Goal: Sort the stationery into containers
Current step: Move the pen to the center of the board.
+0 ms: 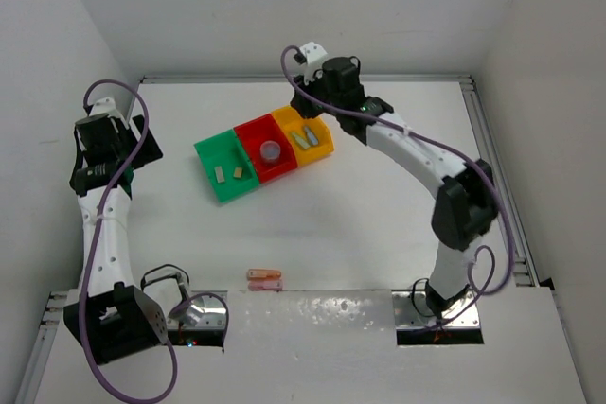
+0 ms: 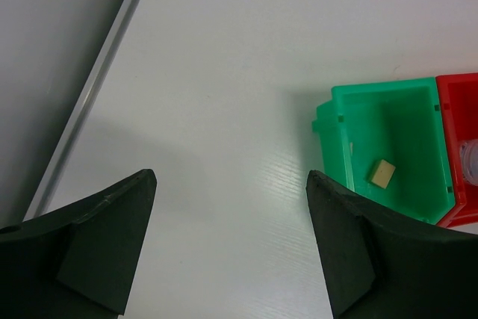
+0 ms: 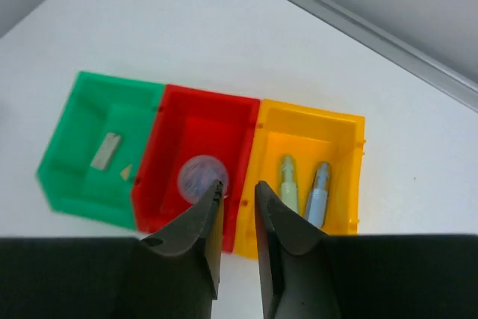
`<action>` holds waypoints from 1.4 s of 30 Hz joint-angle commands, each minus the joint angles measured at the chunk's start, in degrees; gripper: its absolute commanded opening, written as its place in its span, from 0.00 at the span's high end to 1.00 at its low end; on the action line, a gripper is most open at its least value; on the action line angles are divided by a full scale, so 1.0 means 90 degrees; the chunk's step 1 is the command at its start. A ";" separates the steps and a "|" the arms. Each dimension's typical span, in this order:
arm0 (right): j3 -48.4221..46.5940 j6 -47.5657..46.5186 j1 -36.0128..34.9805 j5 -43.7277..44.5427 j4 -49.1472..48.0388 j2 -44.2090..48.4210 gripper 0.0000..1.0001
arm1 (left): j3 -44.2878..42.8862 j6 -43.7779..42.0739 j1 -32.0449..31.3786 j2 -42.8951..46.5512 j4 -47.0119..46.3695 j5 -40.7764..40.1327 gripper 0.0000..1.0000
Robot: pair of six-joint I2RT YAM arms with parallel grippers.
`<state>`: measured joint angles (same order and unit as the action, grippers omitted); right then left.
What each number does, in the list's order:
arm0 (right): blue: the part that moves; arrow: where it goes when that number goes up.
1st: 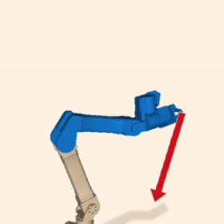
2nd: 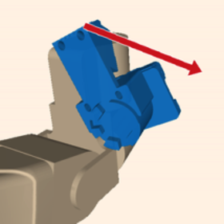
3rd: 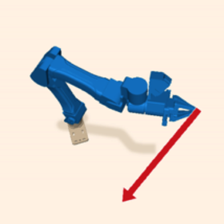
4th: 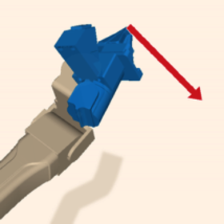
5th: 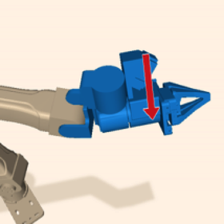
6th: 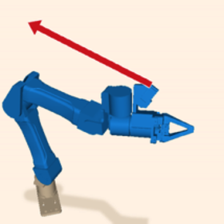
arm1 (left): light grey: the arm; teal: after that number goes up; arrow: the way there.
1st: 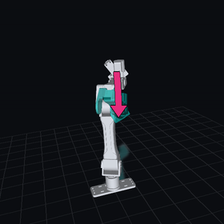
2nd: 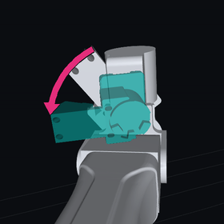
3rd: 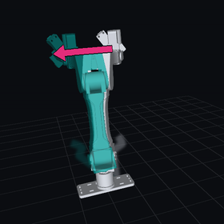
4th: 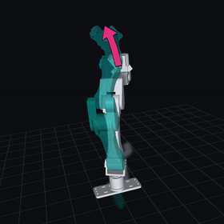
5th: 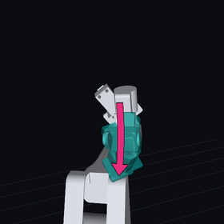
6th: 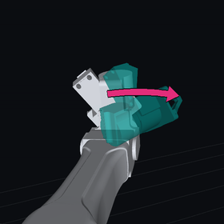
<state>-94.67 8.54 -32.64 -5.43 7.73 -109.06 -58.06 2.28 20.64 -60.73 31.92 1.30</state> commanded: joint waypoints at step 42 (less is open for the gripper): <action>0.3781 0.0292 -0.4781 0.1629 -0.0243 -0.0402 0.64 | 0.0348 -0.0117 -0.0594 0.1152 -0.0314 -0.0379 0.15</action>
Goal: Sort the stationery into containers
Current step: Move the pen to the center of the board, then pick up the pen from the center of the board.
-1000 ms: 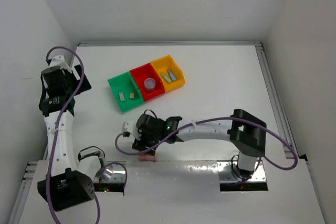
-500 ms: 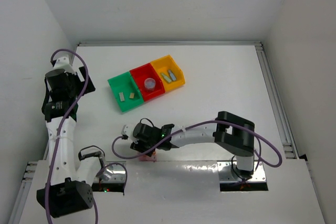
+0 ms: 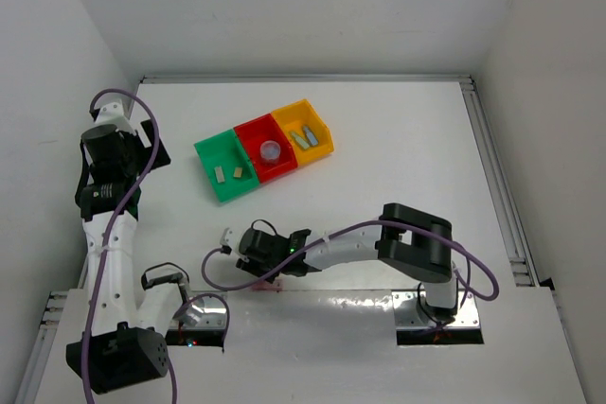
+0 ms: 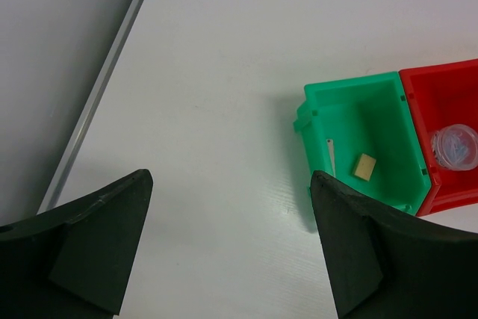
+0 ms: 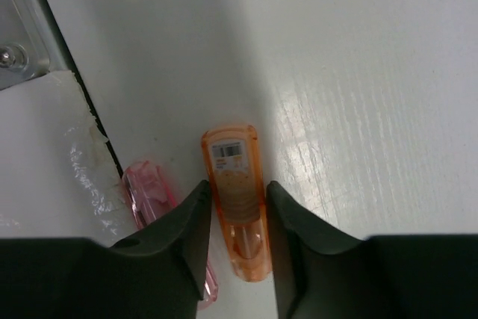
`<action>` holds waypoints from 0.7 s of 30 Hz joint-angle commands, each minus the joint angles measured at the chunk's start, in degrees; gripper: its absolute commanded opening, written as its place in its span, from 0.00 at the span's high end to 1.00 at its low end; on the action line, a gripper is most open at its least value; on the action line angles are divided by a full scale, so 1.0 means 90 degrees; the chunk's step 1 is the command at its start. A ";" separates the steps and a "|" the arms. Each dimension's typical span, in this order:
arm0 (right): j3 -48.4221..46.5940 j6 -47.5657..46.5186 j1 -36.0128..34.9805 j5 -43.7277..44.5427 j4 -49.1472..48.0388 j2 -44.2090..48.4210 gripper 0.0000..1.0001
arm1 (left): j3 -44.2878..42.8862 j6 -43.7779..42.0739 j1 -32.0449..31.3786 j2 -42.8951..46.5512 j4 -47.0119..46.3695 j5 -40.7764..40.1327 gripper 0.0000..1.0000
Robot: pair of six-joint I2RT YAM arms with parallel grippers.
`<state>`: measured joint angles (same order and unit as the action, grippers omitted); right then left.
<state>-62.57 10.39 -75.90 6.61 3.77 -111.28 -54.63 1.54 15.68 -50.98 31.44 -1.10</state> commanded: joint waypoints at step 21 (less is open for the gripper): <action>-0.0644 0.0096 0.3216 -0.0666 0.0499 0.2570 1.00 | 0.0015 -0.0044 0.0152 -0.0351 -0.0661 -0.0015 0.14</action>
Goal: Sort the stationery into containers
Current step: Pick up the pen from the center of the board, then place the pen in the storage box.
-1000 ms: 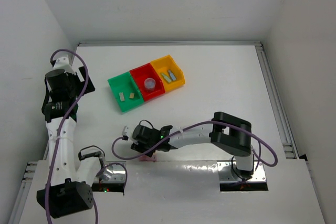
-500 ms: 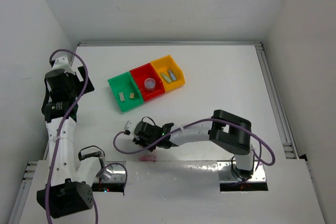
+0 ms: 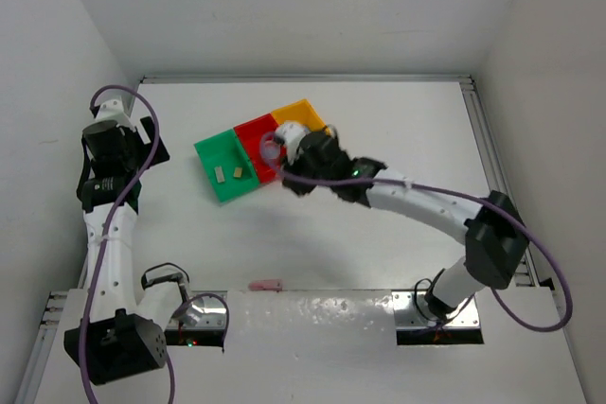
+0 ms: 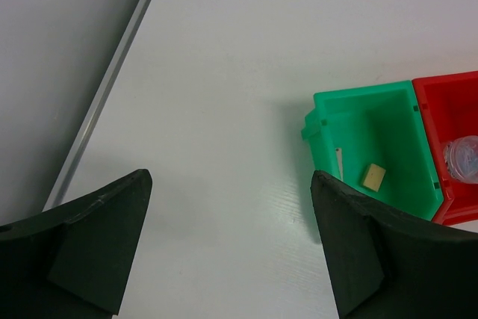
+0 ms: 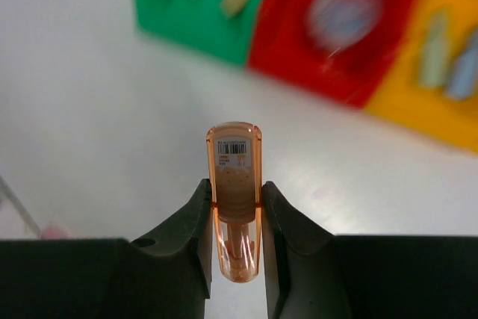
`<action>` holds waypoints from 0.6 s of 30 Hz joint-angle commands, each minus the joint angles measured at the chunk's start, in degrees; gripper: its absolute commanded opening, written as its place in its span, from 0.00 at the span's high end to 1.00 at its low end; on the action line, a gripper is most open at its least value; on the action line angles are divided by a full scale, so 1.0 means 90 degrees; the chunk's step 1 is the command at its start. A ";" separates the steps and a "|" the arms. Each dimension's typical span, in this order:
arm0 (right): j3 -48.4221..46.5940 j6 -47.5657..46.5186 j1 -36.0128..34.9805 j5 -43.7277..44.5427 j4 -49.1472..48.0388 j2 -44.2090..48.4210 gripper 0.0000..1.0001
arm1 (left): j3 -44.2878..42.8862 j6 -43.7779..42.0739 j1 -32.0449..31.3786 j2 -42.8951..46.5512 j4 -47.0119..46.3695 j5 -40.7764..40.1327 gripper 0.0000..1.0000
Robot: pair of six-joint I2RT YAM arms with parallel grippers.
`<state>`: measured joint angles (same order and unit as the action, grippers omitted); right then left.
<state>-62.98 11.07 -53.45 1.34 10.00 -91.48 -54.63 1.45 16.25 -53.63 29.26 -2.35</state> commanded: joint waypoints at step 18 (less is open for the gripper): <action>-0.4145 -0.0400 0.2512 -0.0296 -0.0300 -0.3477 1.00 | 0.0142 -0.0074 0.0792 -0.0711 -0.0448 0.0681 0.16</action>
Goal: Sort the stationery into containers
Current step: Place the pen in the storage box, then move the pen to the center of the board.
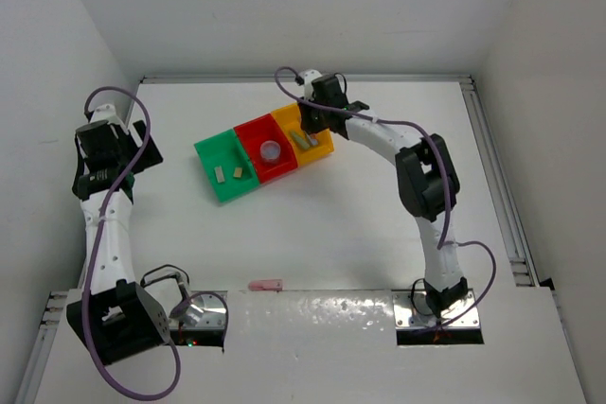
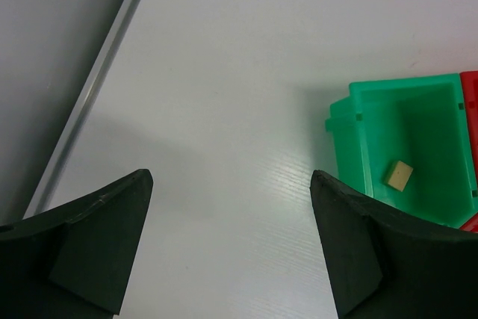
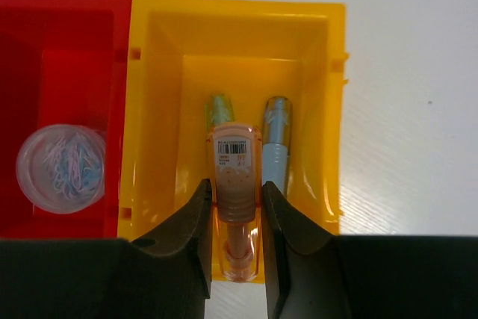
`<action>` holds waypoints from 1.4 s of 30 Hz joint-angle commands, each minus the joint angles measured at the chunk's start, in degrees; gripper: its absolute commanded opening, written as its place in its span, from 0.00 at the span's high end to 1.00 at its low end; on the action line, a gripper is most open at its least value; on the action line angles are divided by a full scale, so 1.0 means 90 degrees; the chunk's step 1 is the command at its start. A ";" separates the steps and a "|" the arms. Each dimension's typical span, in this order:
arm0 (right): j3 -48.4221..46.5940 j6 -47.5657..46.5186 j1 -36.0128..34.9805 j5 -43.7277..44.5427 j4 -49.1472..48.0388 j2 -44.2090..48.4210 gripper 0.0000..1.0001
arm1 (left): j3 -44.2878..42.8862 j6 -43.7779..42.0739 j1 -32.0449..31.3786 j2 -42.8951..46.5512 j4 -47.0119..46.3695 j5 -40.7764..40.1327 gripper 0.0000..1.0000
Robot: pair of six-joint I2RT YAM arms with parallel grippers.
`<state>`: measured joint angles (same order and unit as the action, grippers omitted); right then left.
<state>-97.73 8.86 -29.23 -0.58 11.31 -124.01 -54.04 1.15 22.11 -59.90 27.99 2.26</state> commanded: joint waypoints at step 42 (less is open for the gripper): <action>0.2743 -0.1356 -0.2782 -0.1186 0.0907 0.2891 0.41 | -0.0216 -0.0088 -0.0161 0.0151 -0.0190 0.0061 0.15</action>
<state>-77.71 2.02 -44.66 -5.45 7.07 -94.63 -54.24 0.47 21.65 -60.93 28.34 2.59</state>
